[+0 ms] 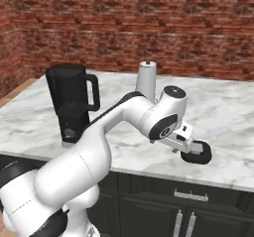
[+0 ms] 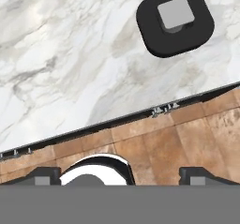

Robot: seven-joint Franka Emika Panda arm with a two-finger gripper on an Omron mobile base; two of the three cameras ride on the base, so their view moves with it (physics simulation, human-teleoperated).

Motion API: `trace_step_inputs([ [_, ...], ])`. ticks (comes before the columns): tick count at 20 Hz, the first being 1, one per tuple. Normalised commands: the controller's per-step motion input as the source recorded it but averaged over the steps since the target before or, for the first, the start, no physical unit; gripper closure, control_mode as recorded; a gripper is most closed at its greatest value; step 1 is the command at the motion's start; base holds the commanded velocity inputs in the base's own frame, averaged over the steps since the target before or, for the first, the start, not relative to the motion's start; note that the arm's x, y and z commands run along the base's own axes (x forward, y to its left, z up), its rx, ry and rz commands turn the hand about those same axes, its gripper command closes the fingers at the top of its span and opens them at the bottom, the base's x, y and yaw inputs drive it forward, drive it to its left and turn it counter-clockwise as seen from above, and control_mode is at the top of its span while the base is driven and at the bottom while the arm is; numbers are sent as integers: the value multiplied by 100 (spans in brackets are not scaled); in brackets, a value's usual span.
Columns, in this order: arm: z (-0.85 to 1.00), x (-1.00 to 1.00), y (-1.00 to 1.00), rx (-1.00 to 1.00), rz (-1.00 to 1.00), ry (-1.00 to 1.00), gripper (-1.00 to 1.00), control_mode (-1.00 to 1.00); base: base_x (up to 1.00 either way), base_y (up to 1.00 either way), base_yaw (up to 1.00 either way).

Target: Close the lid blender by securely placing the lid on top.

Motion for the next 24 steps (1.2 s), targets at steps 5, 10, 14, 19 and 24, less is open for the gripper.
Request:
trace_step_inputs([
  [5, -6, 0, -8, -11, 0, 1, -100, -100, 0, 0, 0],
  [10, 0, 11, -19, -2, 0, 10, -100, -100, 0, 0, 0],
  [14, -13, 27, -22, 0, 3, 6, -100, -100, 0, 0, 0],
  [19, -1, 20, -32, 0, 8, 0, -100, -100, 0, 0, 0],
  [24, 0, 21, -39, 0, 10, 0, -100, -100, 0, 0, 0],
])
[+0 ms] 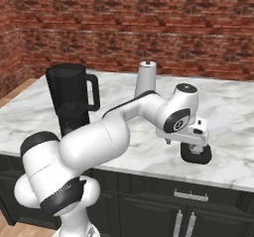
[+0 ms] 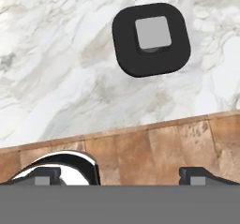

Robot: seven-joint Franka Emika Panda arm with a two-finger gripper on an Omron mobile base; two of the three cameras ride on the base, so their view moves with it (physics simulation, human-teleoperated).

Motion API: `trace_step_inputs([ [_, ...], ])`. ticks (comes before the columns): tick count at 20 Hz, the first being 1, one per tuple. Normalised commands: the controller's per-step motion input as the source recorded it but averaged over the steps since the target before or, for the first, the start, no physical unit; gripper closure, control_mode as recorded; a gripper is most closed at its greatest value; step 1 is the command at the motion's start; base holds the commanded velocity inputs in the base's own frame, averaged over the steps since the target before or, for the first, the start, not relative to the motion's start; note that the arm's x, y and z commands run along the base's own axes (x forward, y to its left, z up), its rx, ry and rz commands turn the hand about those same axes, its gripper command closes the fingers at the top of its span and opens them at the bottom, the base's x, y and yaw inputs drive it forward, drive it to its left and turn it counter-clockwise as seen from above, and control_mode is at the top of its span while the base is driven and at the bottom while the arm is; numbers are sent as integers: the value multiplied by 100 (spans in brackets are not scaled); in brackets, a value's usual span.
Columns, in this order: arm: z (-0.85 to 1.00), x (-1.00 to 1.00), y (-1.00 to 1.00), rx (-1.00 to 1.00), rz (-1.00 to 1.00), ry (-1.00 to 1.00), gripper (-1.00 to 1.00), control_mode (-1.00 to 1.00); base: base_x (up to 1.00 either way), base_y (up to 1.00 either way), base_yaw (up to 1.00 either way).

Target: Close the lid blender by securely placing the lid on top.

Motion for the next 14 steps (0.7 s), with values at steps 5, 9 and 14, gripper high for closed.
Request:
trace_step_inputs([
  [5, -12, 30, -23, 0, 8, 0, -100, -100, 0, 0, 0],
  [9, -24, 32, -3, 0, 1, 0, -100, -100, 0, 0, 0],
  [14, -22, 23, -1, 0, 0, 0, -100, -100, 0, 0, 0],
])
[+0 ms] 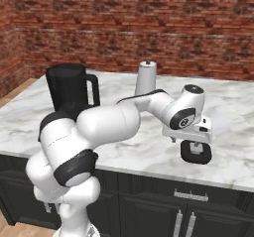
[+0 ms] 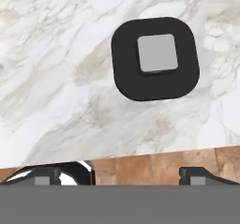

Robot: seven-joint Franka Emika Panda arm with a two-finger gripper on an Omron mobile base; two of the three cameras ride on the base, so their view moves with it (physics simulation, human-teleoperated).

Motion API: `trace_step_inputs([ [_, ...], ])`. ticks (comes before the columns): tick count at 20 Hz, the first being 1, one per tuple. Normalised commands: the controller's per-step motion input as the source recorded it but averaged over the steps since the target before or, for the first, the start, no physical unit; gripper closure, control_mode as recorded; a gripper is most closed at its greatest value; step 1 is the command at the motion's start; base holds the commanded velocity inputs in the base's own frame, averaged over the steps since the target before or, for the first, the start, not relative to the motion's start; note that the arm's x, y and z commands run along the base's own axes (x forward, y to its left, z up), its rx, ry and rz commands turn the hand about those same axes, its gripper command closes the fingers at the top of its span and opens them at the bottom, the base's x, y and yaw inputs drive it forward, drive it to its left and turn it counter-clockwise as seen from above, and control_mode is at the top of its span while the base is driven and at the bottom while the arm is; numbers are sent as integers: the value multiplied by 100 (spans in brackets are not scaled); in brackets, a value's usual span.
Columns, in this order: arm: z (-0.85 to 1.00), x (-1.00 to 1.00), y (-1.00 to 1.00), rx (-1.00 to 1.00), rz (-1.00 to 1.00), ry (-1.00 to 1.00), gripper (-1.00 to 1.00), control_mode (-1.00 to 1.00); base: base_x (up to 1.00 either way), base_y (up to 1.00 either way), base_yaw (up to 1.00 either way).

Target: Close the lid blender by securely placing the lid on top.

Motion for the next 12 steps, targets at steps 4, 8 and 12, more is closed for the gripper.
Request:
trace_step_inputs([
  [4, -19, 18, -4, 0, 0, 0, -100, -100, 0, 0, 0],
  [8, -20, 11, -7, 0, 0, 0, -100, -100, 0, 0, 0],
  [12, -20, 10, -13, 0, 0, 0, -100, -100, 0, 0, 0],
])
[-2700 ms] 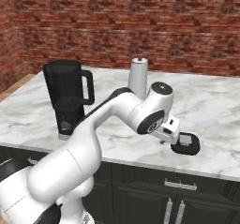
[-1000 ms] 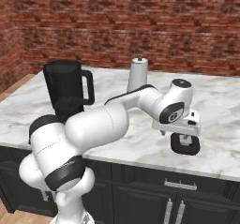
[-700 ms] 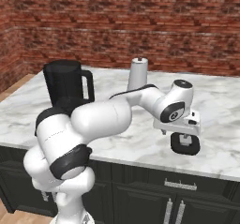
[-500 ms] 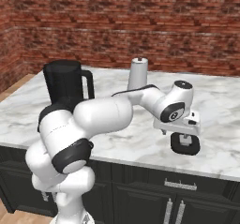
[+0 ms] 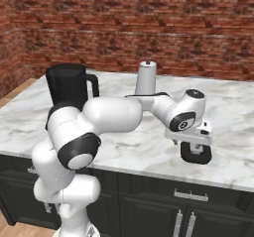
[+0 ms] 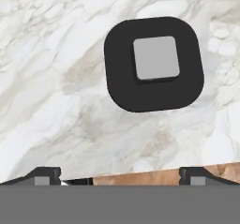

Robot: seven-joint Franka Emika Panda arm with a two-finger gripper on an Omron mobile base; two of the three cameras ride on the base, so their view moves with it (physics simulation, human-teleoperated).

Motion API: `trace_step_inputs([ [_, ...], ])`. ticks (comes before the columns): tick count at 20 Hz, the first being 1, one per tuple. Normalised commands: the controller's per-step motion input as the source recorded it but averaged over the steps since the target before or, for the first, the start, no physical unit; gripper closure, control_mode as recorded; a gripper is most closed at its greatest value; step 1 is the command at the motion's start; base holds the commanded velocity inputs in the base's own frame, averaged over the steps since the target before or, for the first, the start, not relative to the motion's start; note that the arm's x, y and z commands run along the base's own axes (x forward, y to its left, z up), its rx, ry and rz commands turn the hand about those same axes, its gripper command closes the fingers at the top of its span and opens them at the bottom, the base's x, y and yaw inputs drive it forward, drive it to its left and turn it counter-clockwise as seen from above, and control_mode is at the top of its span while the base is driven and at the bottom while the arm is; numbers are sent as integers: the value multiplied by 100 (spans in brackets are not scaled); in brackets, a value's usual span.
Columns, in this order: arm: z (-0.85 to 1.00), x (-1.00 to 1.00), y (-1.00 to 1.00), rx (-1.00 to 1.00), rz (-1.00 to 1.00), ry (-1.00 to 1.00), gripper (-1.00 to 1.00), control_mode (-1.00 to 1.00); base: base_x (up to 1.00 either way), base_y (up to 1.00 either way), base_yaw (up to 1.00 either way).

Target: Close the lid blender by securely placing the lid on top.

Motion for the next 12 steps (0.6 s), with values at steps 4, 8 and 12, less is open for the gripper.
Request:
trace_step_inputs([
  [4, -23, 13, -13, 0, 0, 0, -100, -100, 0, 0, 0],
  [8, -18, 23, -7, 0, 0, 0, -100, -100, 0, 0, 0],
  [12, -13, 26, -10, 0, 0, 0, -100, -100, 0, 0, 0],
])
